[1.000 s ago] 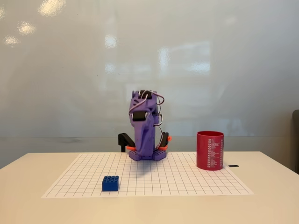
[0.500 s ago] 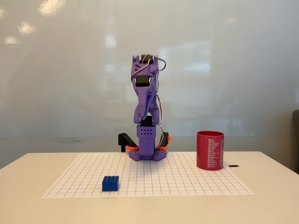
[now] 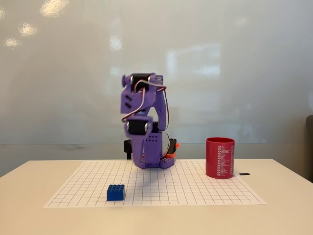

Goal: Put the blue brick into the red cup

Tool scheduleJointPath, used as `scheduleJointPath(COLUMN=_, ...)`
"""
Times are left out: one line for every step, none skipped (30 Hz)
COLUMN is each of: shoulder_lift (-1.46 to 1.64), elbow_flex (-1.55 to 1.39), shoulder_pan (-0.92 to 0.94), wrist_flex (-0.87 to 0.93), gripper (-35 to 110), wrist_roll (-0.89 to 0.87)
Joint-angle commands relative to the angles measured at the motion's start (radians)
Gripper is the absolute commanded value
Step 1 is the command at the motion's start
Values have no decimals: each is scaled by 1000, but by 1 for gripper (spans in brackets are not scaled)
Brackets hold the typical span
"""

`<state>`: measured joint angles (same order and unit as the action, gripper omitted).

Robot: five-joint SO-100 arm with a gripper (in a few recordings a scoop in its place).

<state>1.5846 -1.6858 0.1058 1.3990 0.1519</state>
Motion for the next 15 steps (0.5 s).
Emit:
scheduleJointPath(shoulder_lift=5, elbow_flex=51, shoulder_pan=72, wrist_flex=-3, gripper=-1, wrist_roll=97)
scheduleJointPath(shoulder_lift=0, elbow_flex=49, shoulder_pan=89, wrist_flex=-5, gripper=-1, wrist_roll=118)
scheduleJointPath(shoulder_lift=-3, elbow_flex=44, shoulder_pan=107, wrist_flex=-5, gripper=-1, wrist_roll=137)
scheduleJointPath(shoulder_lift=-3, elbow_flex=38, shoulder_pan=124, wrist_flex=-6, gripper=-1, wrist_roll=146)
scheduleJointPath(shoulder_lift=0, elbow_flex=31, shoulder_pan=140, wrist_flex=-6, gripper=-1, wrist_roll=156)
scheduleJointPath(shoulder_lift=3, elbow_flex=23, shoulder_pan=150, wrist_flex=-5, gripper=-1, wrist_roll=161)
scheduleJointPath(shoulder_lift=5, elbow_flex=15, shoulder_pan=156, wrist_flex=-6, gripper=-1, wrist_roll=163)
scheduleJointPath(shoulder_lift=6, elbow_flex=5, shoulder_pan=161, wrist_flex=-11, gripper=-1, wrist_roll=164)
scheduleJointPath(shoulder_lift=9, elbow_flex=-5, shoulder_pan=161, wrist_flex=-15, gripper=-1, wrist_roll=158)
scheduleJointPath(shoulder_lift=15, elbow_flex=-18, shoulder_pan=156, wrist_flex=-21, gripper=-1, wrist_roll=155)
scheduleJointPath(shoulder_lift=23, elbow_flex=-34, shoulder_pan=152, wrist_flex=-34, gripper=-1, wrist_roll=141)
scheduleJointPath(shoulder_lift=31, elbow_flex=-43, shoulder_pan=149, wrist_flex=-43, gripper=-1, wrist_roll=123)
scheduleJointPath(shoulder_lift=40, elbow_flex=-55, shoulder_pan=149, wrist_flex=-55, gripper=0, wrist_roll=114)
scheduleJointPath(shoulder_lift=49, elbow_flex=-72, shoulder_pan=150, wrist_flex=-63, gripper=6, wrist_roll=107)
scheduleJointPath(shoulder_lift=55, elbow_flex=-100, shoulder_pan=155, wrist_flex=-67, gripper=24, wrist_roll=91)
